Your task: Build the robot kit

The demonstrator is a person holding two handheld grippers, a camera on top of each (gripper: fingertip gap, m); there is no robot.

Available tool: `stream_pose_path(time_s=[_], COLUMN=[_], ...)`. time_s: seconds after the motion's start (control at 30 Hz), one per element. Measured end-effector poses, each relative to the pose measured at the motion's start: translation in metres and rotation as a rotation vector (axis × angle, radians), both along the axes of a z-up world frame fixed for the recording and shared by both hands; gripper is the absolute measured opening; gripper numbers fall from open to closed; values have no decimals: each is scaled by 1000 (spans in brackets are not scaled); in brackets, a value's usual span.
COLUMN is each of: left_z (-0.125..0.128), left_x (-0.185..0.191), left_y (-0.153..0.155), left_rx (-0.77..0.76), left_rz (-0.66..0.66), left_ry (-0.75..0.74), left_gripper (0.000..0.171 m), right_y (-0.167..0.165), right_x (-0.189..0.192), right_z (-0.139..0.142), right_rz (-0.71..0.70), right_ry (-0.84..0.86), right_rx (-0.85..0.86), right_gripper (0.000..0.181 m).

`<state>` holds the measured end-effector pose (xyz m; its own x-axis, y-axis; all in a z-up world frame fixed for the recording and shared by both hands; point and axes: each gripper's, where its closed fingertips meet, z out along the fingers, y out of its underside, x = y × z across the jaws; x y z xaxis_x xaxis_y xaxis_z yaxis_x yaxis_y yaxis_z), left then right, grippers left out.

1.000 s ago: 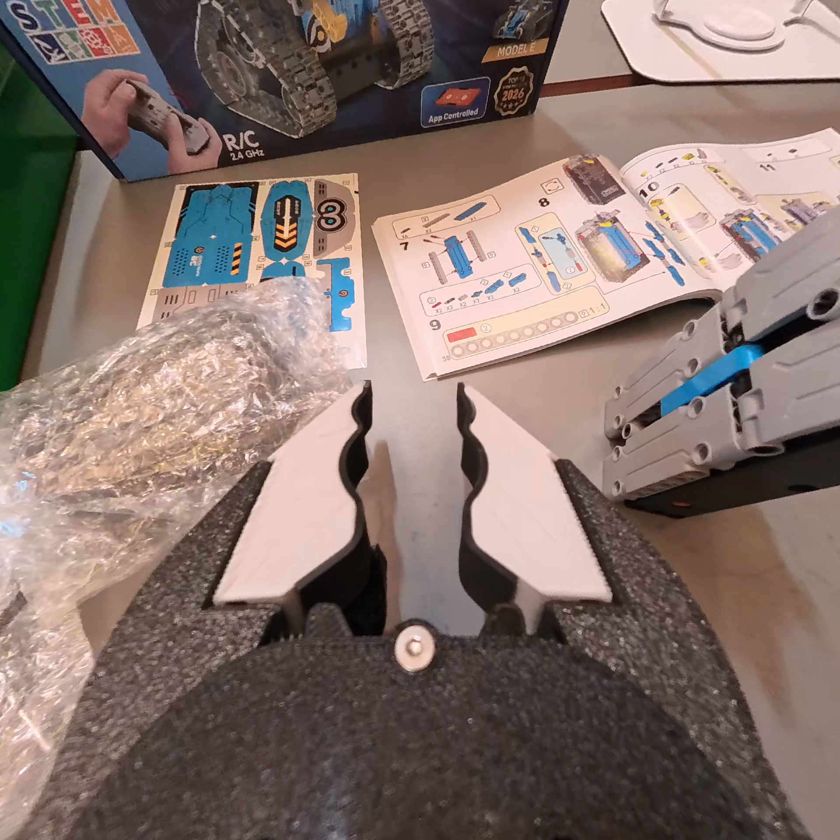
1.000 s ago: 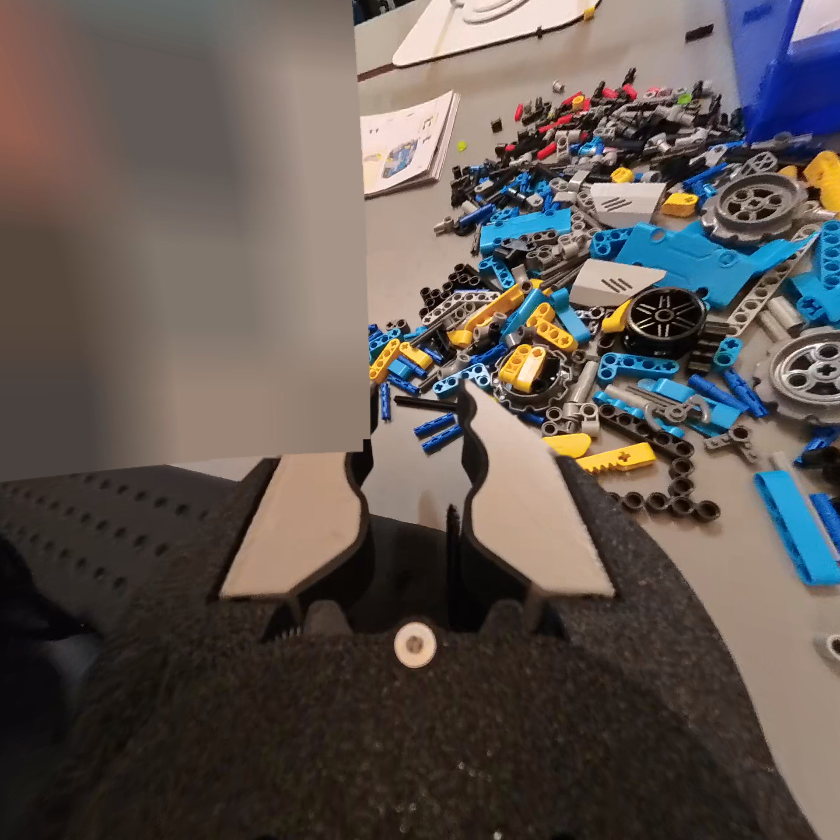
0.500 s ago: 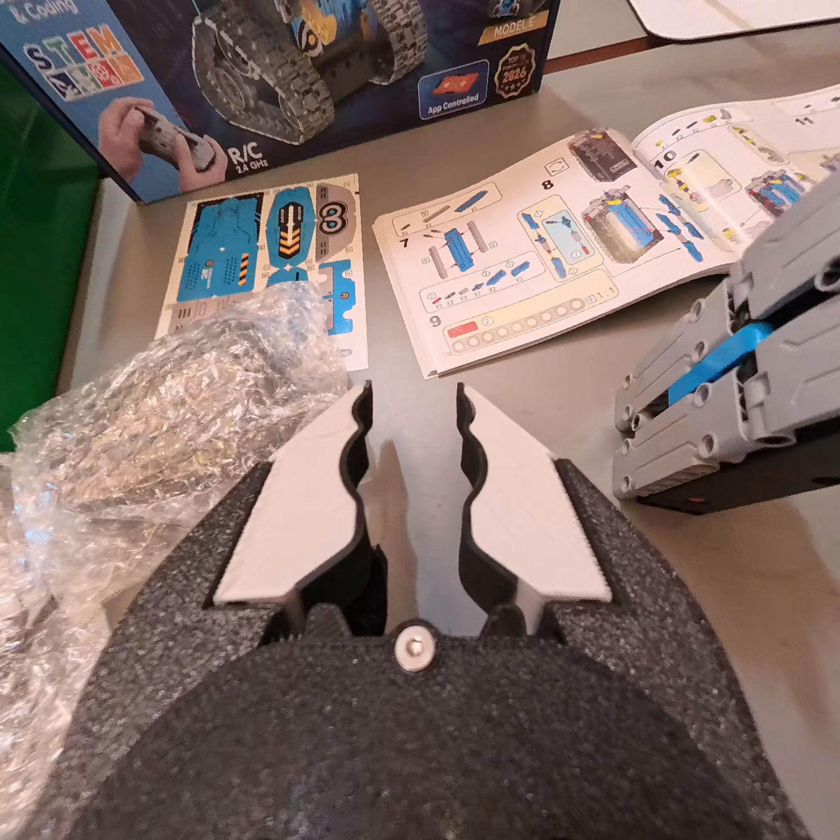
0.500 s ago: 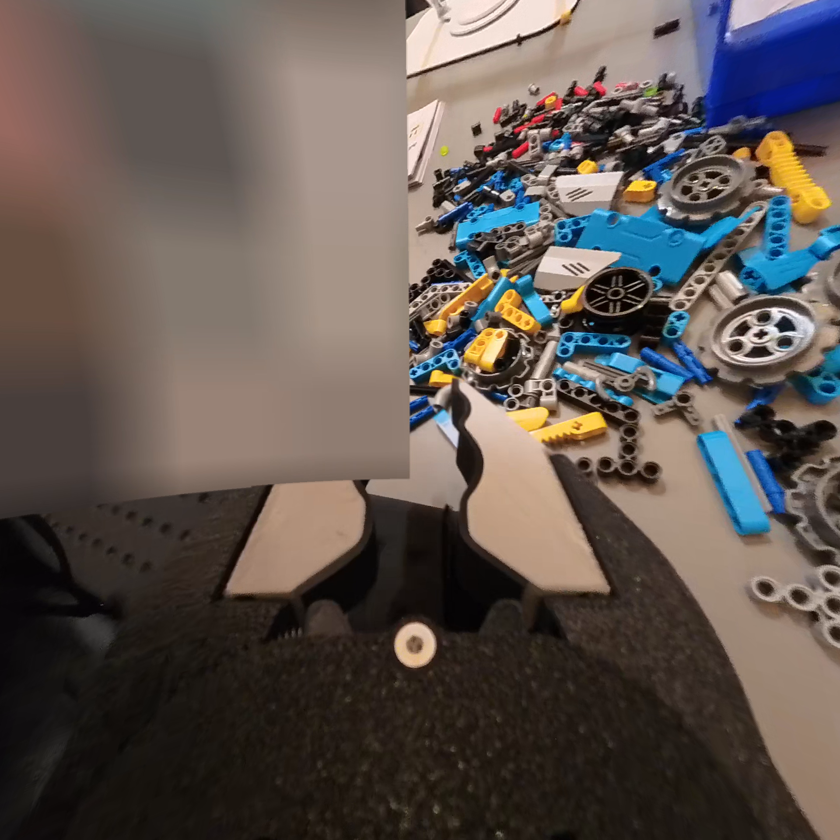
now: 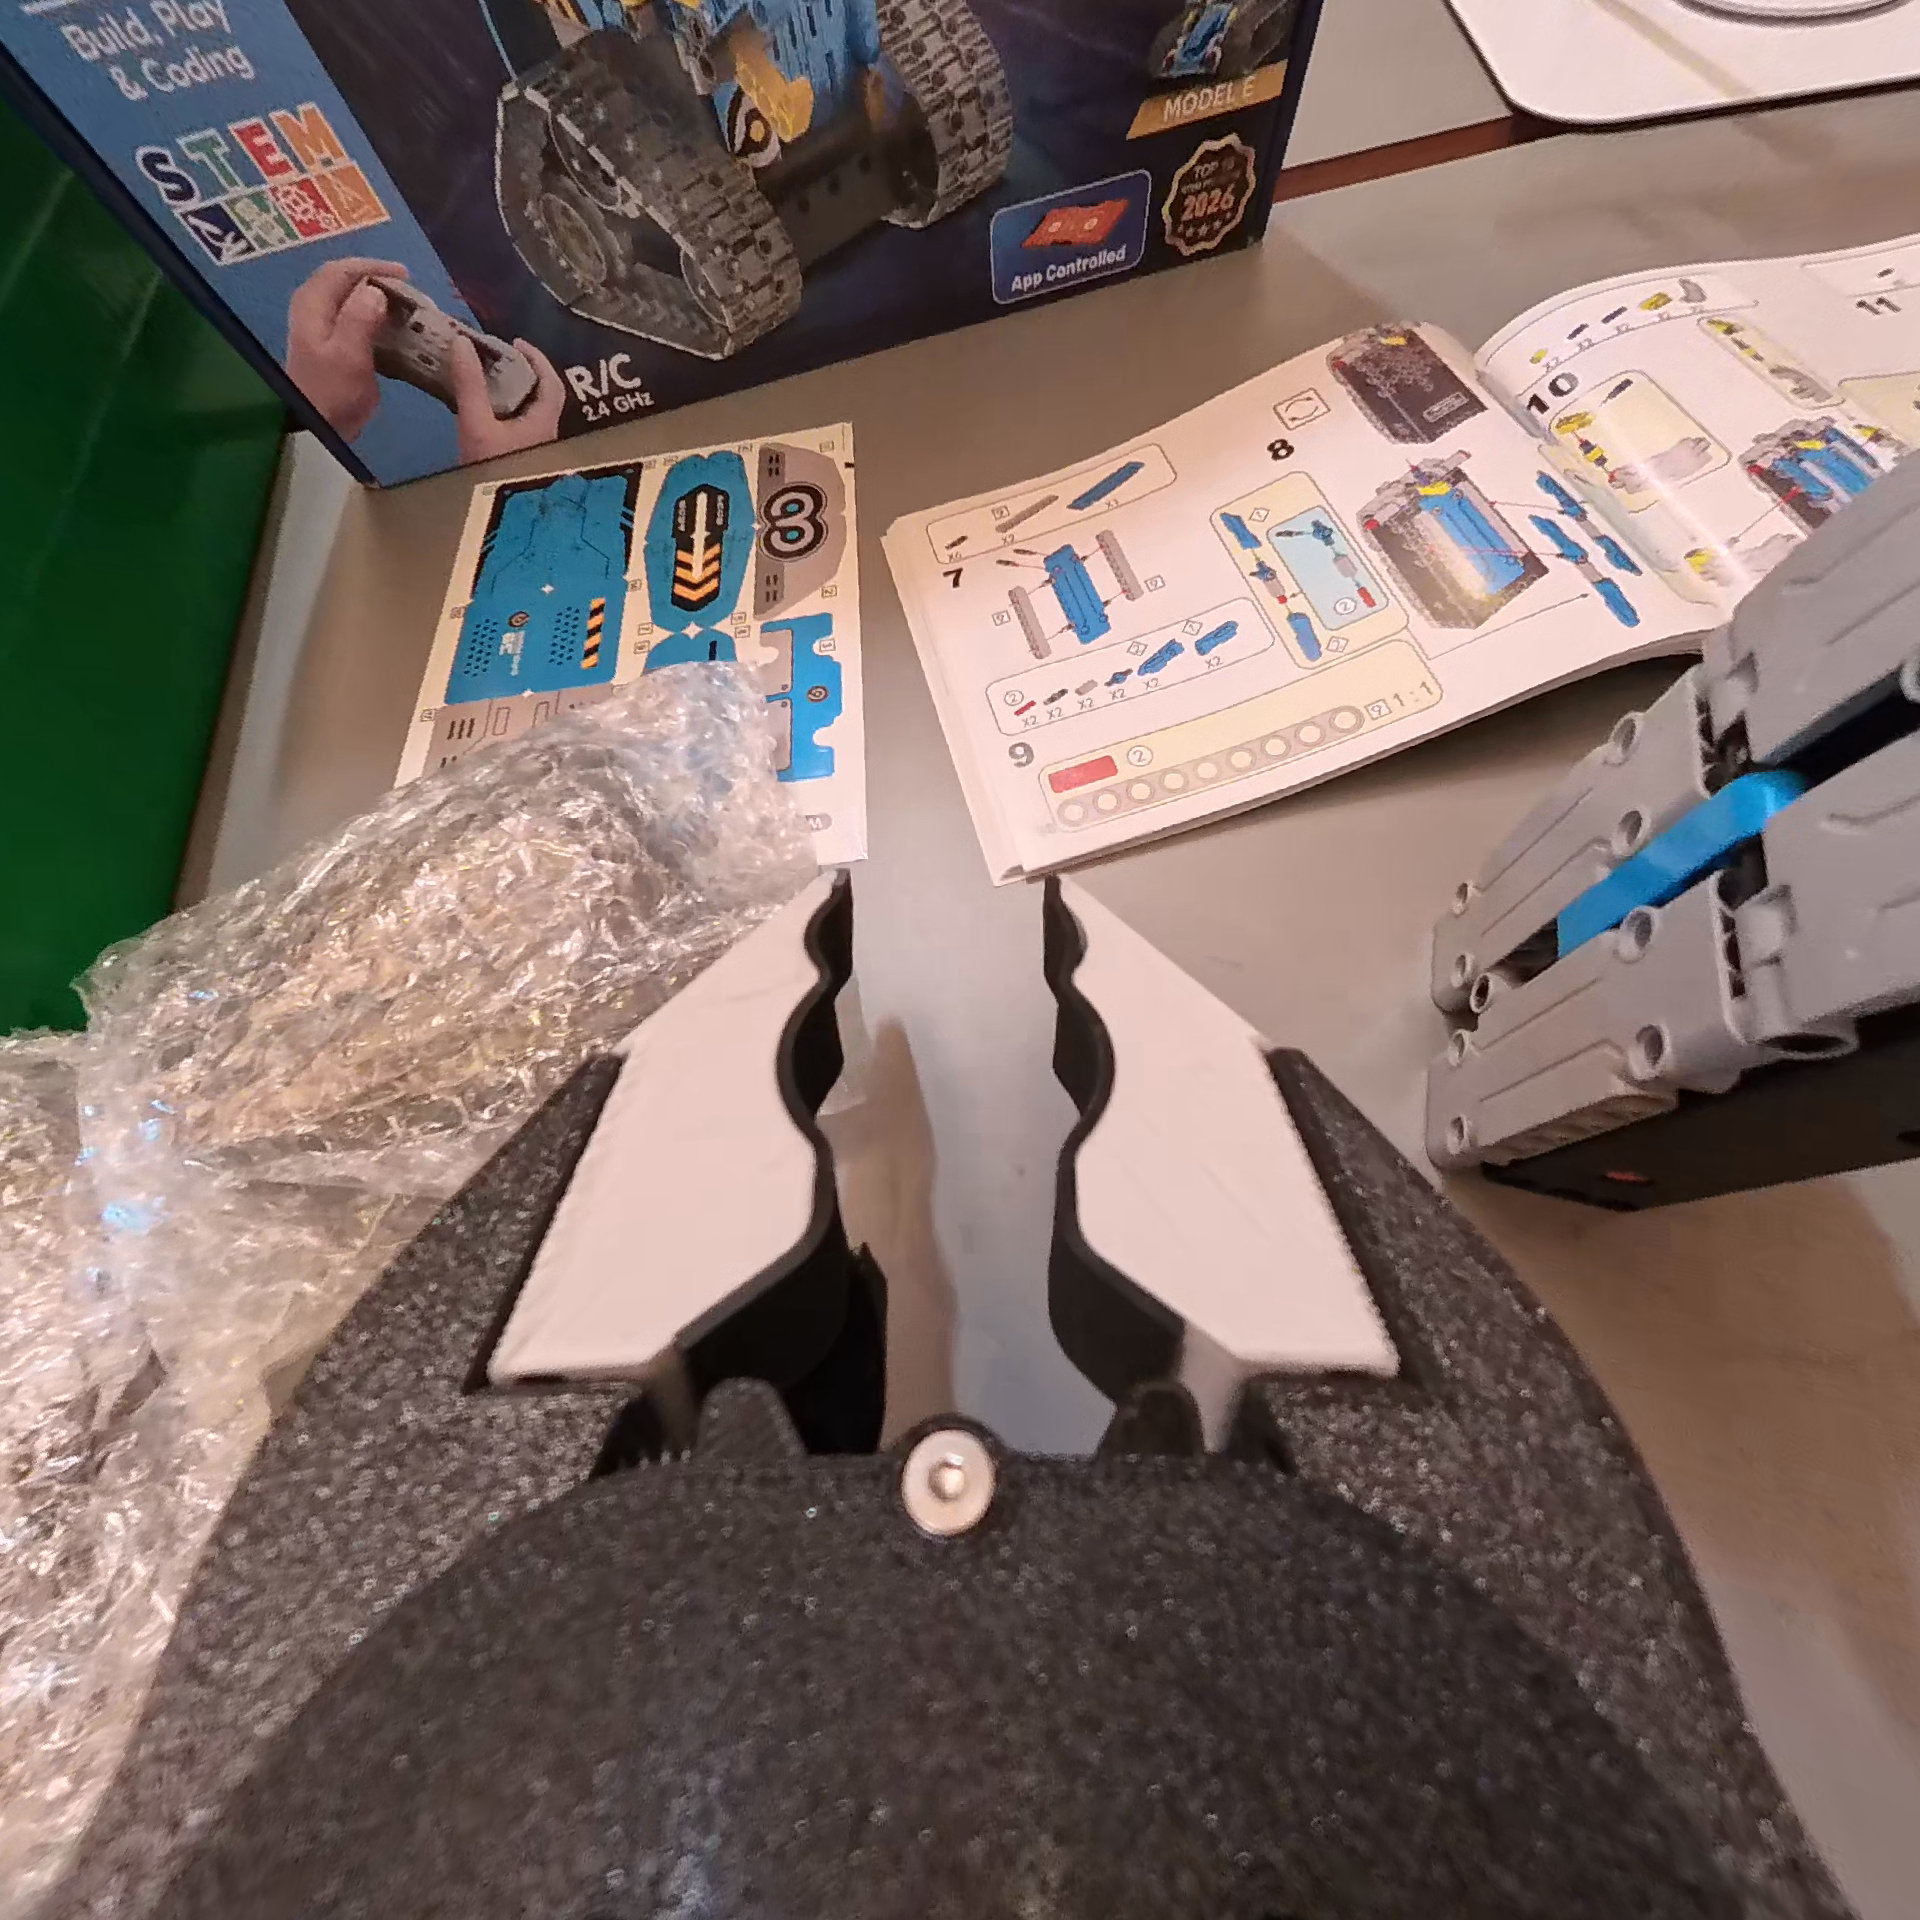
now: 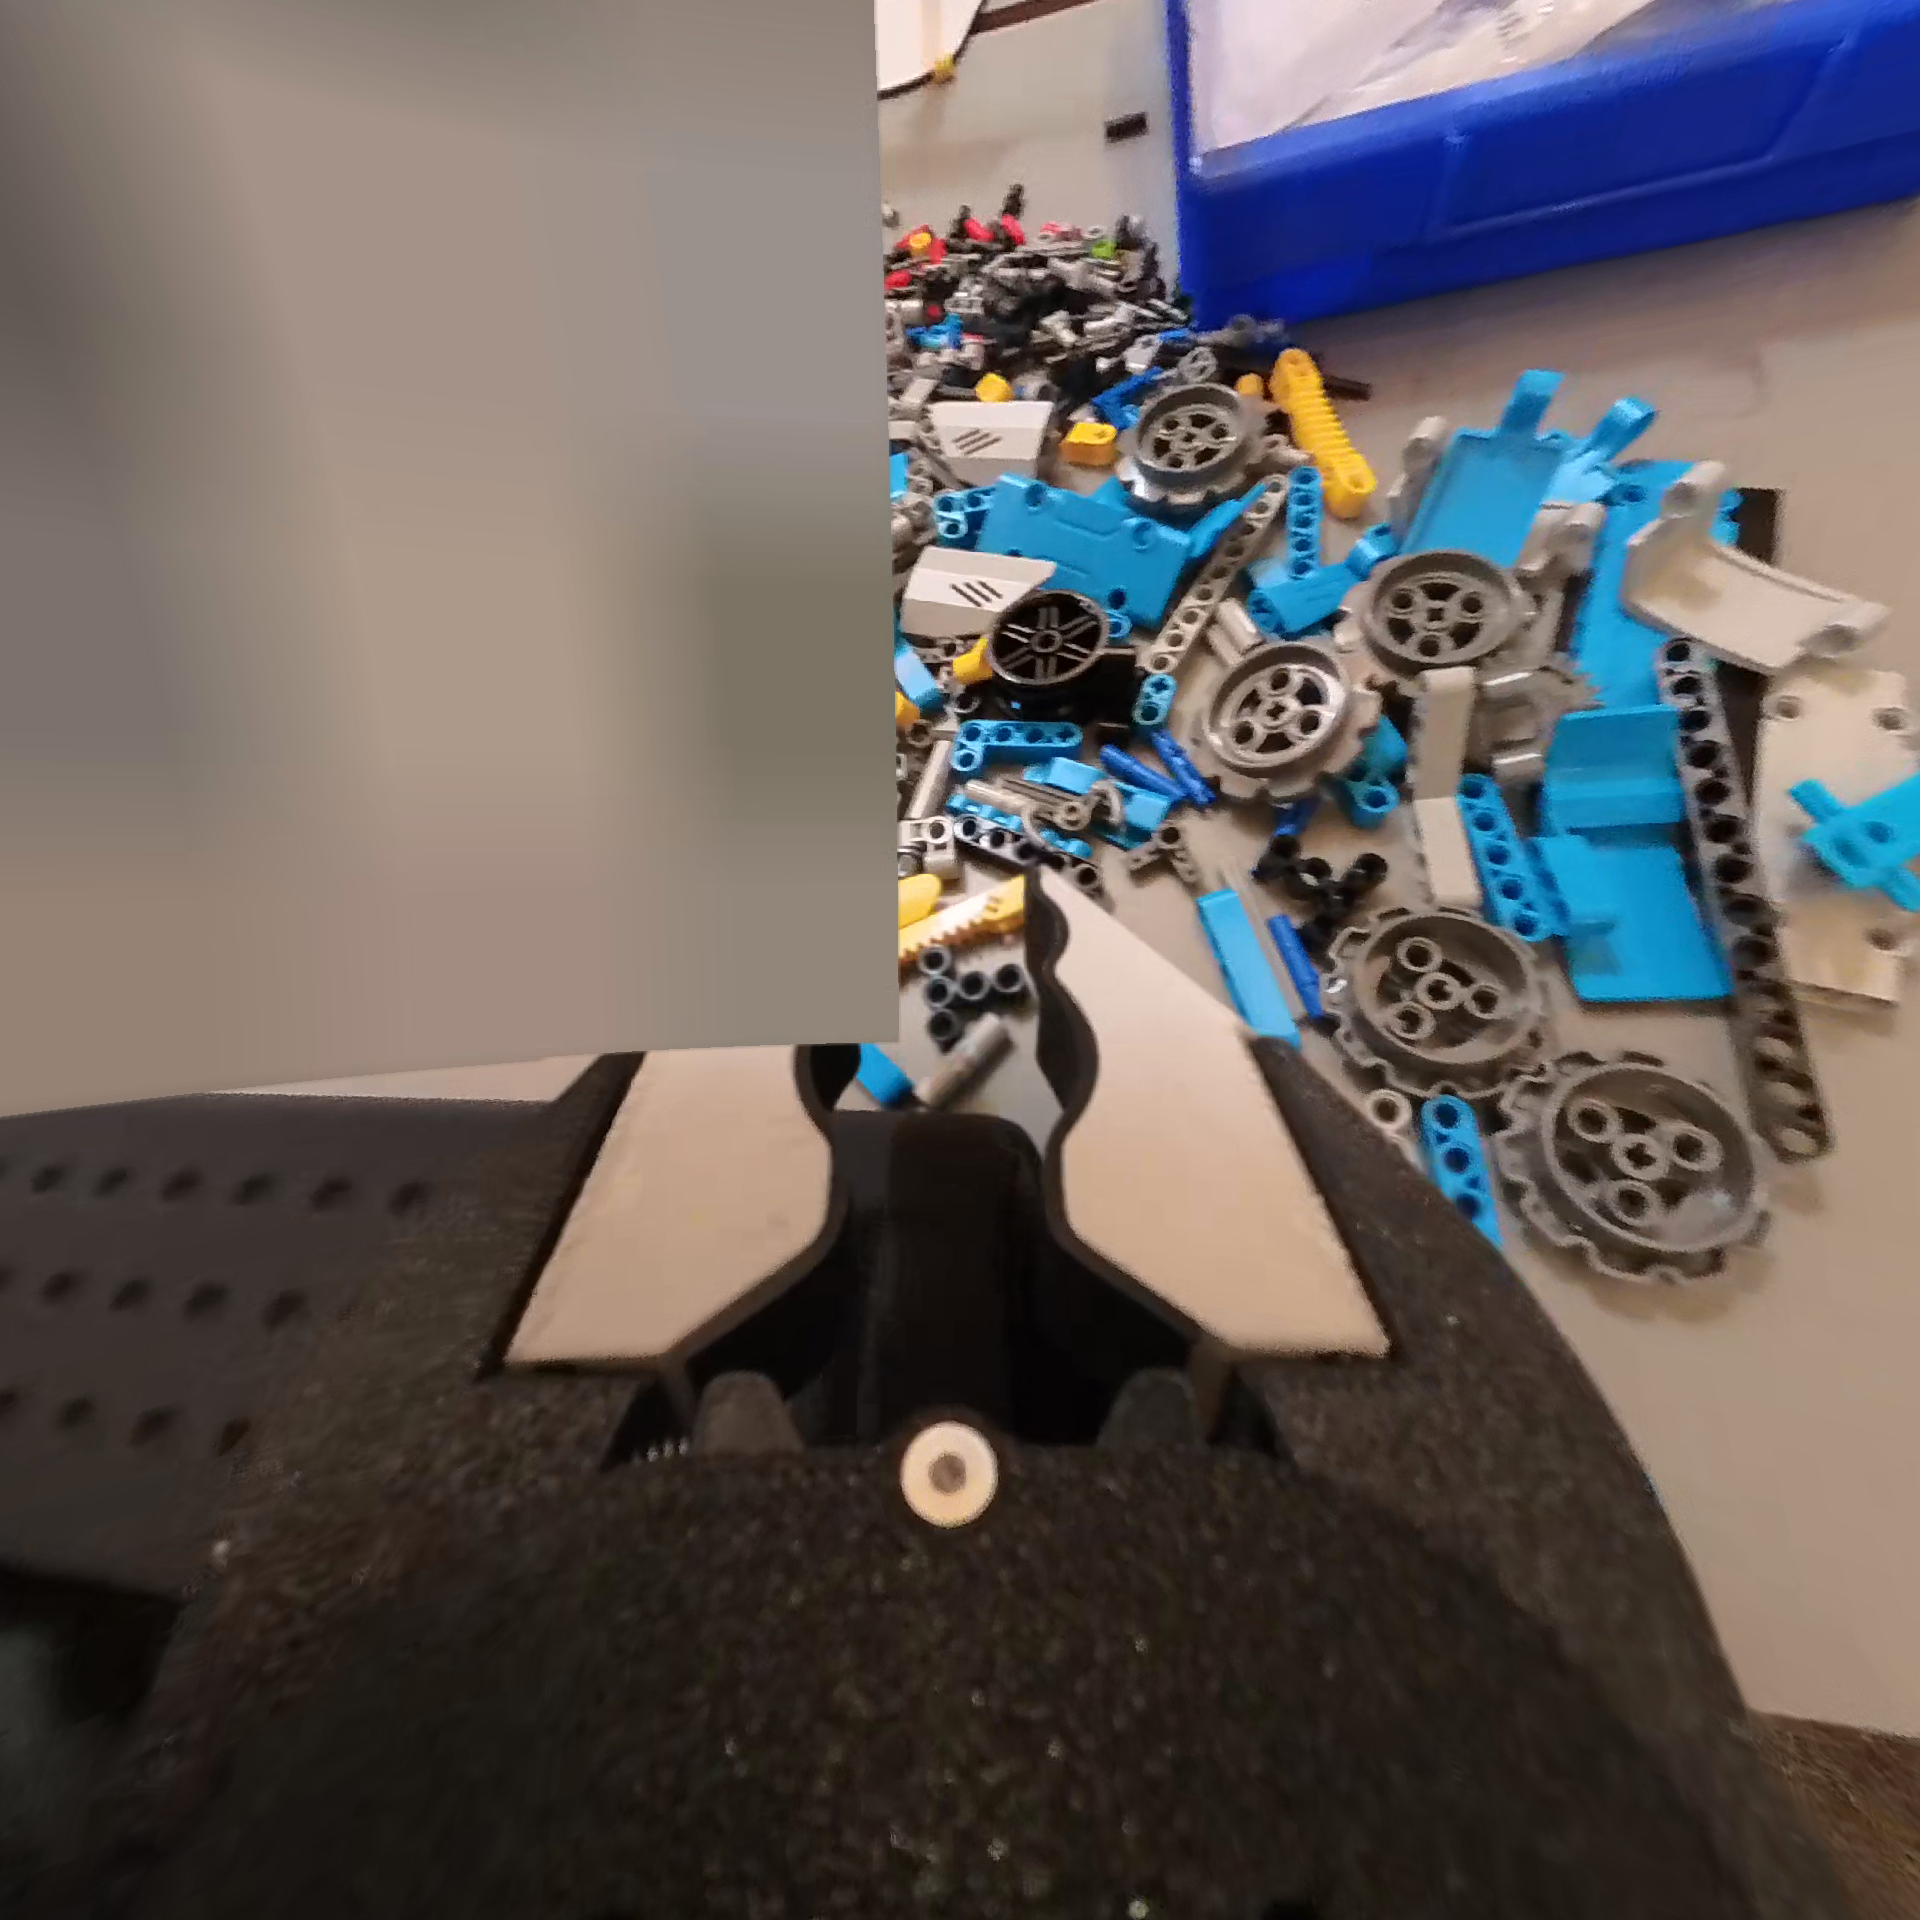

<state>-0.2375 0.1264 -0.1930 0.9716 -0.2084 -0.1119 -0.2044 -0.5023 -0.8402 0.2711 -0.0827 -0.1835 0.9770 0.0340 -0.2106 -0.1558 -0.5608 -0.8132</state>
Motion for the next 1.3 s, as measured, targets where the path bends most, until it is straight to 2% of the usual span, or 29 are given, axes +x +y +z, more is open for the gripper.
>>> stream_pose_path(time_s=[0.03, 0.43, 0.53, 0.57, 0.63, 0.7, 0.77, 0.8, 0.83, 0.9, 0.93, 1.0, 1.1, 1.17, 1.2, 1.27, 1.3], left_z=[0, -3, 14, 29, 76, 140, 212, 240, 258, 271, 266, 230, 125, 57, 34, 8, 7], left_x=[0, -6, -19, -33, -66, -56, -7, 29, 69, 154, 198, 283, 375, 404, 413, 426, 433], left_y=[0, 2, 2, 0, -11, -24, -37, -42, -48, -65, -75, -92, -106, -107, -108, -103, -99], left_rx=[1, -24, 69, 144, 293, 445, 584, 613, 608, 565, 524, 353, -61, -249, -292, -303, -272], left_rz=[0, 38, 100, 162, 326, 327, 219, 133, 38, -178, -303, -553, -782, -820, -841, -868, -878], left_ry=[3, -12, -37, -12, 54, 20, -53, -81, -107, -184, -234, -285, -185, -77, -33, 45, 62], left_gripper=[36, 32, 31, 30, 30, 30, 30, 29, 30, 30, 30, 27, 29, 31, 31, 34, 36], right_y=[-1, -7, -1, 0, -1, -2, -2, -2, -2, -3, -3, -3, -4, -4, -4, -6, -6], right_x=[3, 29, 25, 21, 20, 19, 16, 15, 15, 14, 14, 14, 14, 14, 13, 13, 13], right_z=[-1, -10, -10, -10, -12, -10, -8, -8, -10, -12, -12, -12, -13, -13, -13, -14, -15], right_rz=[-6, -65, -62, -48, -37, -32, -22, -17, -18, -15, -12, -9, -8, -6, -4, 0, 1], right_ry=[-16, -44, 5, 19, -8, -18, 14, 24, 23, 20, 21, 30, 52, 54, 55, 60, 66], right_rx=[-6, -23, 8, 15, -3, 11, 22, 18, 12, 4, 4, 3, 4, 8, 9, 9, 8], right_gripper=[28, 29, 28, 28, 28, 28, 28, 28, 28, 28, 28, 28, 28, 28, 28, 28, 28])
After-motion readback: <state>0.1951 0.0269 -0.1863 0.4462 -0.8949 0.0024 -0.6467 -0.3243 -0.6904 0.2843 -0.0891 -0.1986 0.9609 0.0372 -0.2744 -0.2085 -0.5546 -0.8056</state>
